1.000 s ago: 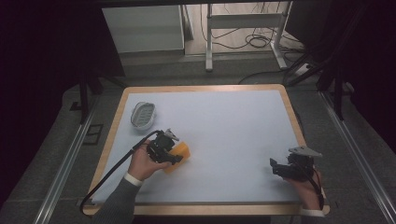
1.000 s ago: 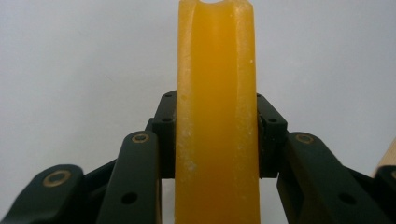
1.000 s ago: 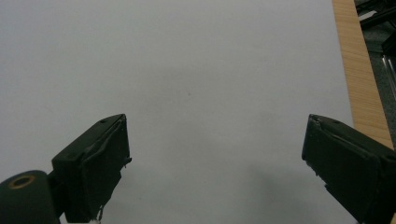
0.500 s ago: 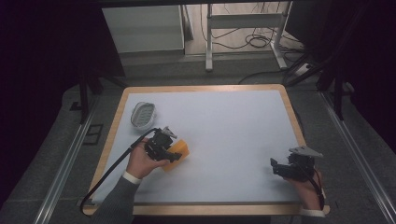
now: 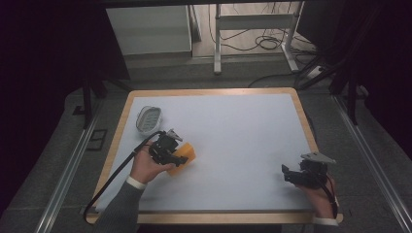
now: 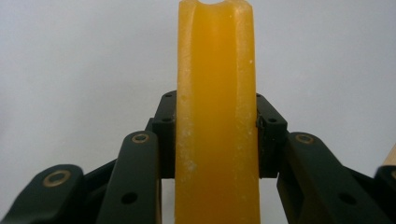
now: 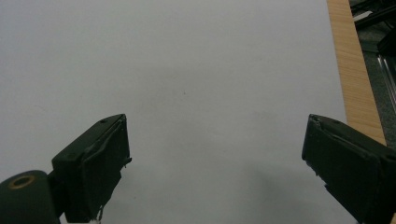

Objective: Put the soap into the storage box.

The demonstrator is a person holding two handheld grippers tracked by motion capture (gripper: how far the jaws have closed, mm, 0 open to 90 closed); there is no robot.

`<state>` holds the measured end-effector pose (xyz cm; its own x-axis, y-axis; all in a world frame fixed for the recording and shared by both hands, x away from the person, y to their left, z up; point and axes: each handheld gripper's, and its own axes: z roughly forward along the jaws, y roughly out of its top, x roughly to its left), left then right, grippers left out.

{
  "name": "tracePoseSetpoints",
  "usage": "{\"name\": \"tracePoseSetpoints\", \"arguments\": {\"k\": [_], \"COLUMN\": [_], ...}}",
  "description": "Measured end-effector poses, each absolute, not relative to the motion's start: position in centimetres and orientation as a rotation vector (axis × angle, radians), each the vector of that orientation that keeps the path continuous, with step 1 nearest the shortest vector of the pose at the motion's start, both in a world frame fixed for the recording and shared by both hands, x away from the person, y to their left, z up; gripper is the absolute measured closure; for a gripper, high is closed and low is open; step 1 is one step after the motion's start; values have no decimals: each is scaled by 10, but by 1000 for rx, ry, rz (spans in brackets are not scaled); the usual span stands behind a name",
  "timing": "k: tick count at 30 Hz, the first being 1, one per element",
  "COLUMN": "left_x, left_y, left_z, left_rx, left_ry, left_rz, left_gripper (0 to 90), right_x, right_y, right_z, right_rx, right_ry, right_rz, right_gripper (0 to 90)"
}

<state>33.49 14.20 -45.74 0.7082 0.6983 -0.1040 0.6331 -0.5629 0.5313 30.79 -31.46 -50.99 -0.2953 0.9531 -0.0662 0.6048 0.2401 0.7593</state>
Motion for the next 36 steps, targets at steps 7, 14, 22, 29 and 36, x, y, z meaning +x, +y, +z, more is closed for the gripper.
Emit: {"name": "tracePoseSetpoints", "arguments": {"k": [7,14,22,29,36], "left_x": [338,339,341,343,343], "left_y": [145,146,149,155,158], "left_z": [-456,-456,-455,-452,-449], "left_rx": [2358,2353,2345,2338,2326], "left_ry": [1020,1018,1033,1049,1050], "left_rz": [158,137,146,156,161], "left_gripper": [608,608,608,608,608], "right_x": [308,308,308,308,308], "right_y": [-316,-315,-315,-316,-315], "right_z": [-510,-510,-510,-510,-511], "right_rx": [1424,1420,1420,1420,1418], "right_ry": [1982,1985,1985,1984,1987], "right_rz": [859,855,853,853,849], "right_gripper": [75,75,75,75,75]}}
